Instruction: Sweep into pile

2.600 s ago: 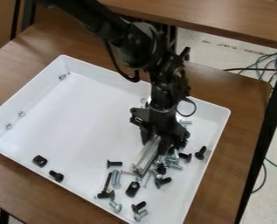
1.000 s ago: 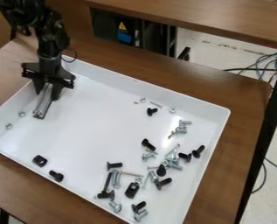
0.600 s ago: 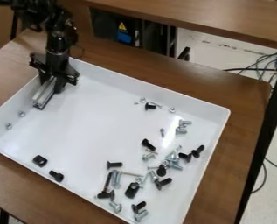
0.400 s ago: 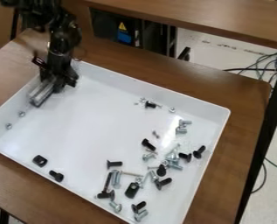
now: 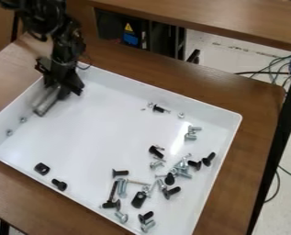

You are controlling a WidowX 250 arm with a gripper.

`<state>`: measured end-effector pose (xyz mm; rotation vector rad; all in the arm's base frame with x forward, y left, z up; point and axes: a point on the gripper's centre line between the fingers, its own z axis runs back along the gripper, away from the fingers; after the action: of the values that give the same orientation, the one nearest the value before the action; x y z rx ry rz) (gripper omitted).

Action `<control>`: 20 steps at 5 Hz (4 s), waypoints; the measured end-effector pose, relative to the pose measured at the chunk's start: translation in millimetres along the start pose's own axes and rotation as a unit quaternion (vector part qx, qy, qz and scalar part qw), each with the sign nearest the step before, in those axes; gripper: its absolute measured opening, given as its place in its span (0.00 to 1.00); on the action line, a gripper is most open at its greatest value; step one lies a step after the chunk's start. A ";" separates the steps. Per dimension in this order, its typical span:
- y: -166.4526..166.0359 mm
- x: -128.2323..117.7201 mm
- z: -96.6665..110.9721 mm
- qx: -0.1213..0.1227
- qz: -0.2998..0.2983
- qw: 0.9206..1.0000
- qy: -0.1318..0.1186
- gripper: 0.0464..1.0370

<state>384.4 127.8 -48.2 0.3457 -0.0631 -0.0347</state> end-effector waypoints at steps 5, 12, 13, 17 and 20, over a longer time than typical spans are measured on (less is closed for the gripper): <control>-187.4 -19.5 68.1 -0.061 -0.077 0.995 -0.029 0.32; -198.3 -44.3 116.8 -0.101 -0.047 0.991 -0.073 0.32; -154.4 -42.5 106.7 -0.064 0.038 0.996 -0.040 0.32; 4.1 -73.8 13.2 -0.107 0.312 0.942 0.057 0.39; 0.2 -79.0 51.9 -0.092 0.287 0.953 -0.002 0.97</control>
<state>302.0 114.0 -3.8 0.1305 -0.1615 0.5337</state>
